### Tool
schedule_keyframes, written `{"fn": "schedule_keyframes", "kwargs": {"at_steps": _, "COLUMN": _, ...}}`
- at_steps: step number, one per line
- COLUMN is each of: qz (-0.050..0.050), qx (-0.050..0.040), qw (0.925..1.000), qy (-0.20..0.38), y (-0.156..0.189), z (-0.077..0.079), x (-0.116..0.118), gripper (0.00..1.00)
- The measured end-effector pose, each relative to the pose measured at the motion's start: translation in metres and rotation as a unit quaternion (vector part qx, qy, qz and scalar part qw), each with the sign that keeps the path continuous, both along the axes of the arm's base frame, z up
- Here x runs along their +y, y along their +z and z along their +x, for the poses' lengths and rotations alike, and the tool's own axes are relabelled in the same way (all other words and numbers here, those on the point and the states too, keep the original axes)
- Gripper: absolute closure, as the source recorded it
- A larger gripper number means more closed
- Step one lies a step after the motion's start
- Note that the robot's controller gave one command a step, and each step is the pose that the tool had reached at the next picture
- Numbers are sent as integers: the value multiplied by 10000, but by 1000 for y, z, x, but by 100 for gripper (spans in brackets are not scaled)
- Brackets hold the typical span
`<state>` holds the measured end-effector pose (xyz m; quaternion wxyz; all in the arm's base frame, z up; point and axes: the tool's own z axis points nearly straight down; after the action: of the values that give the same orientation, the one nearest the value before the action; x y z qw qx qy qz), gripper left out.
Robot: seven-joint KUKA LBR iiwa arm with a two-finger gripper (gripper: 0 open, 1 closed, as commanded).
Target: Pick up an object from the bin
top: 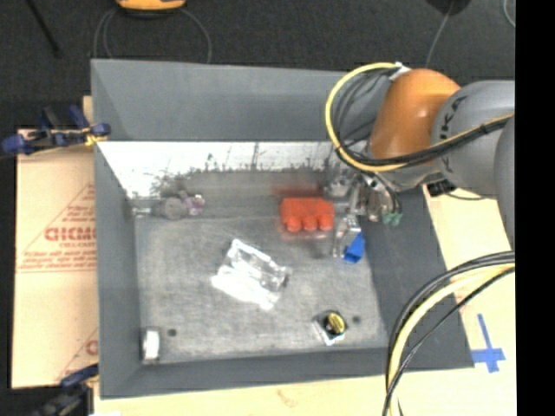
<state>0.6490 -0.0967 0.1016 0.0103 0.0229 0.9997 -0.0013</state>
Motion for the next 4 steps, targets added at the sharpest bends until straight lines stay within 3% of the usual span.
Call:
{"fn": "schedule_keyframes", "kwargs": {"at_steps": 1, "qz": 49, "qx": 51, "qw": 9581, "qy": -2862, "y": -17, "z": -25, "x": 2, "gripper": 0}}
{"fn": "schedule_keyframes", "kwargs": {"at_steps": 2, "qz": 119, "qx": 77, "qw": 9303, "qy": -3666, "y": -20, "z": -36, "x": -38, "gripper": 0}}
{"fn": "schedule_keyframes", "kwargs": {"at_steps": 3, "qz": 62, "qx": 55, "qw": 9358, "qy": -3525, "y": -9, "z": -29, "x": -36, "gripper": 0}}
{"fn": "schedule_keyframes", "kwargs": {"at_steps": 4, "qz": 84, "qx": 29, "qw": 9406, "qy": -3393, "y": -14, "z": -35, "x": -42, "gripper": 0}}
